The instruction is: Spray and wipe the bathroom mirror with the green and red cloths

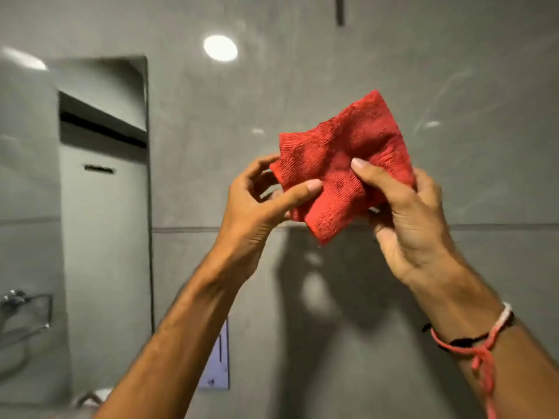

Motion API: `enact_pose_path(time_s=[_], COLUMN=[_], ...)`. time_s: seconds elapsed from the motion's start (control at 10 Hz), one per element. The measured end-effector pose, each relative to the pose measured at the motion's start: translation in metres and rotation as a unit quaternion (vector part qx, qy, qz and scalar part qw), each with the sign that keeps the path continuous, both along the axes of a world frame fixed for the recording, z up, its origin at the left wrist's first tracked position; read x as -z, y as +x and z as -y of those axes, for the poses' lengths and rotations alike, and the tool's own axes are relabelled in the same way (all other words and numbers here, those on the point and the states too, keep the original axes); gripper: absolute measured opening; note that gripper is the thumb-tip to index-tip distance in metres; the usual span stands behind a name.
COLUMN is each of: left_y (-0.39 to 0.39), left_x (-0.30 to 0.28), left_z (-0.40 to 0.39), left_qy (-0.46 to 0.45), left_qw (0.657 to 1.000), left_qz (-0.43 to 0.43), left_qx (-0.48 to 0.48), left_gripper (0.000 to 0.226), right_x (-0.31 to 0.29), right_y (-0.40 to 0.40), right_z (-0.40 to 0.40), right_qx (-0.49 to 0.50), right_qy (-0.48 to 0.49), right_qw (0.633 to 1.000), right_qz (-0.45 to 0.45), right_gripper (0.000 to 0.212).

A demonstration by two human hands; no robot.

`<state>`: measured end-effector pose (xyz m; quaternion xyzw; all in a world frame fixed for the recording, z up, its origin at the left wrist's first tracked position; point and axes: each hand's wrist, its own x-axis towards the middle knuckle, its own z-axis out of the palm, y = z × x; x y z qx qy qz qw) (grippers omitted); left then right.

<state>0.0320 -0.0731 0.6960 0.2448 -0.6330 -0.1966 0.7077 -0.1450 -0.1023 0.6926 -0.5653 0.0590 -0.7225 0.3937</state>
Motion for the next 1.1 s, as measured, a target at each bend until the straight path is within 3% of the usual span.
enact_pose_path(time_s=[0.1, 0.3, 0.4, 0.5, 0.6, 0.7, 0.8, 0.9, 1.0, 1.1], left_y=[-0.025, -0.068, -0.088, -0.098, -0.105, -0.114, -0.119, -0.111, -0.107, -0.113], left_x=[0.065, 0.221, 0.317, 0.411, 0.489, 0.549, 0.603, 0.634, 0.647, 0.641], left_z=[-0.004, -0.011, -0.019, -0.030, -0.039, -0.047, -0.036, -0.028, -0.021, -0.019], left_qy=[0.056, 0.168, 0.277, 0.389, 0.502, 0.589, 0.608, 0.611, 0.581, 0.526], left_qw=[0.997, 0.984, 0.956, 0.909, 0.851, 0.795, 0.776, 0.762, 0.754, 0.775], left_qz=[-0.047, -0.042, -0.002, 0.041, 0.054, 0.094, 0.140, 0.210, 0.307, 0.348], left_qx=[0.009, -0.044, -0.091, -0.142, -0.146, -0.108, -0.091, -0.054, -0.009, -0.027], left_gripper=[0.041, 0.041, 0.040, 0.037, 0.036, 0.054, 0.068, 0.070, 0.076, 0.069], right_x=[0.056, 0.198, 0.290, 0.391, 0.481, 0.560, 0.631, 0.665, 0.675, 0.672], right_y=[-0.036, -0.096, -0.111, -0.123, -0.126, -0.120, -0.111, -0.102, -0.105, -0.116], right_z=[-0.010, -0.027, -0.032, -0.036, -0.037, -0.041, -0.034, -0.027, -0.025, -0.014], right_qx=[0.046, 0.120, 0.124, 0.134, 0.145, 0.137, 0.079, 0.015, -0.016, 0.049], right_qy=[0.017, 0.182, 0.316, 0.417, 0.526, 0.598, 0.624, 0.600, 0.530, 0.381], right_qw=[0.996, 0.946, 0.891, 0.812, 0.732, 0.674, 0.657, 0.641, 0.593, 0.577], right_qz=[-0.075, -0.241, -0.301, -0.386, -0.409, -0.411, -0.416, -0.479, -0.606, -0.721], right_gripper=[0.008, 0.031, 0.030, 0.014, 0.043, 0.059, 0.067, 0.084, 0.093, 0.086])
